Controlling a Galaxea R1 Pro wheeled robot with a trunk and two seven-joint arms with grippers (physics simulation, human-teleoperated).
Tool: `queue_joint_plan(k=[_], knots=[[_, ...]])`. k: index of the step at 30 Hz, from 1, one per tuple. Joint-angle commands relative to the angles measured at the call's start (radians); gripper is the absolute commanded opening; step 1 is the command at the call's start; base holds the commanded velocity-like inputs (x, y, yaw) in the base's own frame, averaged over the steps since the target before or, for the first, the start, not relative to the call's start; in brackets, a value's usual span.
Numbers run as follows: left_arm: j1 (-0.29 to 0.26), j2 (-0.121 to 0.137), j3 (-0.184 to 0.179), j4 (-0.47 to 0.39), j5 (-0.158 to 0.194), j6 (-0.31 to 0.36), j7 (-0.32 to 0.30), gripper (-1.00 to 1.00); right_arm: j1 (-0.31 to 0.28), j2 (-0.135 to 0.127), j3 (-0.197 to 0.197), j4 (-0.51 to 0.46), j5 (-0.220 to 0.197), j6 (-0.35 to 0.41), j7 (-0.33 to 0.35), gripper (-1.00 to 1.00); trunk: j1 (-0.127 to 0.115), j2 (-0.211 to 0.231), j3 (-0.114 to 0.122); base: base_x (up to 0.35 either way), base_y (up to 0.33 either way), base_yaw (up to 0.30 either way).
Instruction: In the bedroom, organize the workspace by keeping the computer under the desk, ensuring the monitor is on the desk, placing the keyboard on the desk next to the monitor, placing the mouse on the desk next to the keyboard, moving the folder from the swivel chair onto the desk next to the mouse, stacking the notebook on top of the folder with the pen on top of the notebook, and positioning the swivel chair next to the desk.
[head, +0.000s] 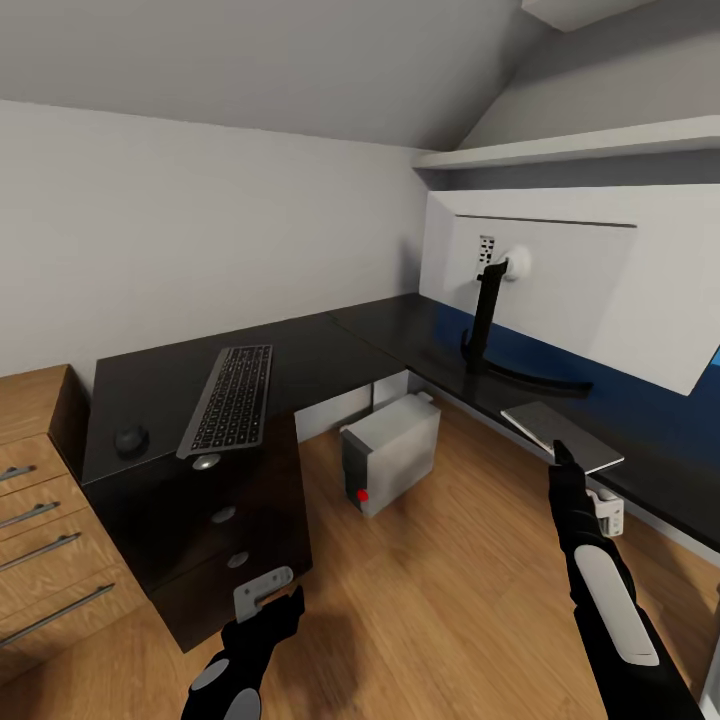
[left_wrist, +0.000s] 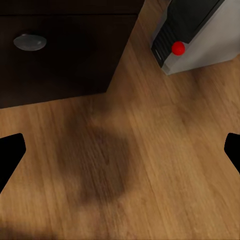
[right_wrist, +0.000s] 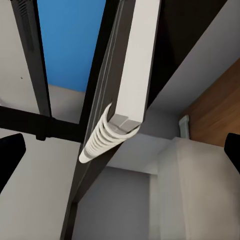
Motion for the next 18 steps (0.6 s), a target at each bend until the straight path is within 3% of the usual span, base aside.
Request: queue_joint_plan(k=[1,18], knots=[[-0.001,0.0,-0.001,-0.001,0.006,0.003,0.007,1.0,0.0,-0.001,0.001,-0.001,-0.01,-0.006,-0.003,1.0,0.0,0.0,-0.001,0.0,0.0,0.0],[-0.001,0.0,-0.001,-0.001,0.007,0.002,0.007,1.0,0.0,-0.002,-0.004,-0.004,-0.01,-0.034,-0.001,1.0,0.0,0.0,-0.001,0.0,0.0,0.0]])
